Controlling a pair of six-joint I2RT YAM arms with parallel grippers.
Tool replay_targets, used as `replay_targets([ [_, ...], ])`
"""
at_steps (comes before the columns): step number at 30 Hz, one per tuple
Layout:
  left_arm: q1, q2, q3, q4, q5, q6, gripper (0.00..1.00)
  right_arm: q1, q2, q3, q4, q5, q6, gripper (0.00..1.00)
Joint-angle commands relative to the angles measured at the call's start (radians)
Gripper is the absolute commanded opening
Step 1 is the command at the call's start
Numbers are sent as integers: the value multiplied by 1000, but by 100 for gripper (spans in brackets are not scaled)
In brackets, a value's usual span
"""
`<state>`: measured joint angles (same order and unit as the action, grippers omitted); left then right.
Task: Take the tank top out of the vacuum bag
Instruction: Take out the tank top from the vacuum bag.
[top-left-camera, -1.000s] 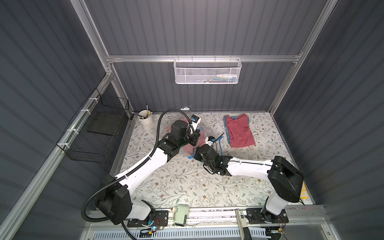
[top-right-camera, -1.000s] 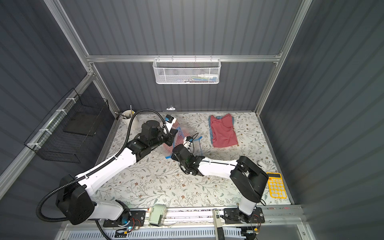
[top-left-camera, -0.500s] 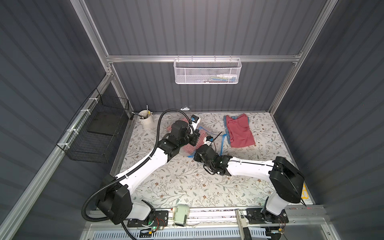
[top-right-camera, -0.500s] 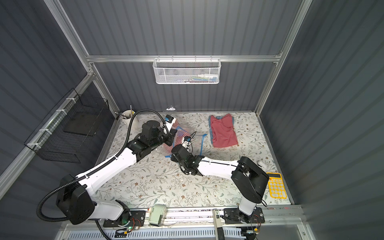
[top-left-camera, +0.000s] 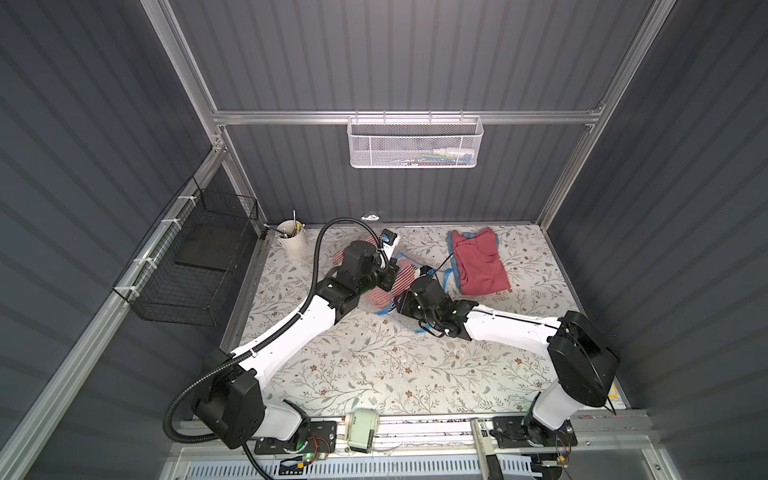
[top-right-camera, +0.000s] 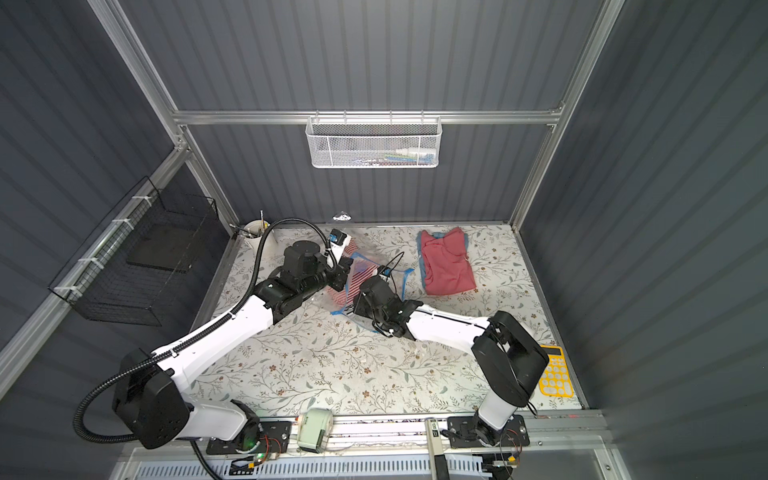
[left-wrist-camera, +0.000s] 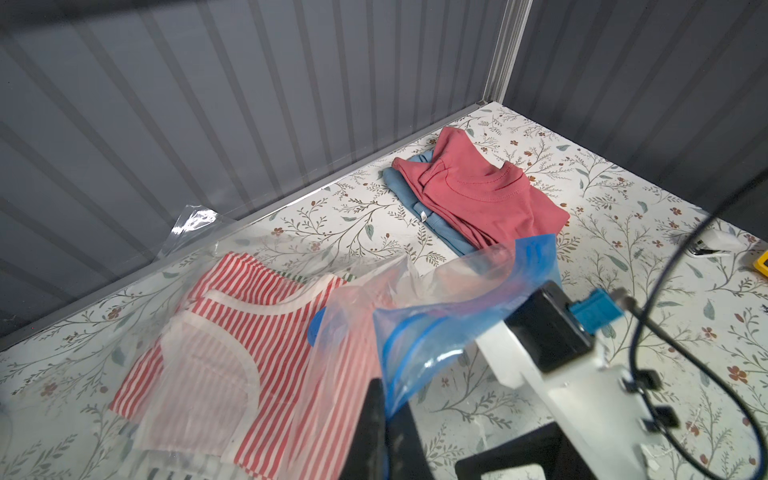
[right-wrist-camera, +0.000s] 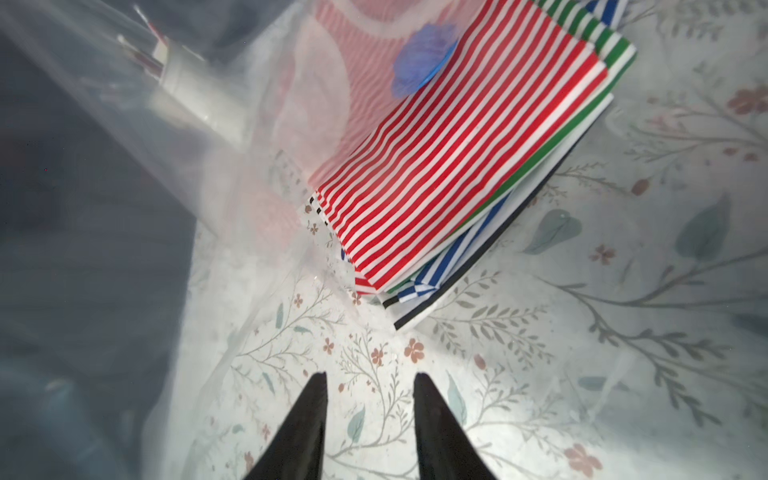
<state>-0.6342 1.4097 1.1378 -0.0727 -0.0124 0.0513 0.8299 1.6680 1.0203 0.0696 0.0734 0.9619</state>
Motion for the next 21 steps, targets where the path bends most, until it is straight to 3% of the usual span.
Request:
replay_targets([
  [1,-4,-7,23,20,-4,-2,0,-29,36,44,-53,-93,-12,36],
  [7,-5,-15,22,22,0,-7,0,-35,119,185,-144,-76,0,36],
  [11,-5,-32,14,27,1,-1,0,-57,182,166,-27,-97,176,37],
  [14,-5,-43,-3,48,18,-1,0,-69,241,141,88,-116,309,30],
  [21,-5,-26,5,40,16,-5,0,-64,273,99,175,-45,442,30],
])
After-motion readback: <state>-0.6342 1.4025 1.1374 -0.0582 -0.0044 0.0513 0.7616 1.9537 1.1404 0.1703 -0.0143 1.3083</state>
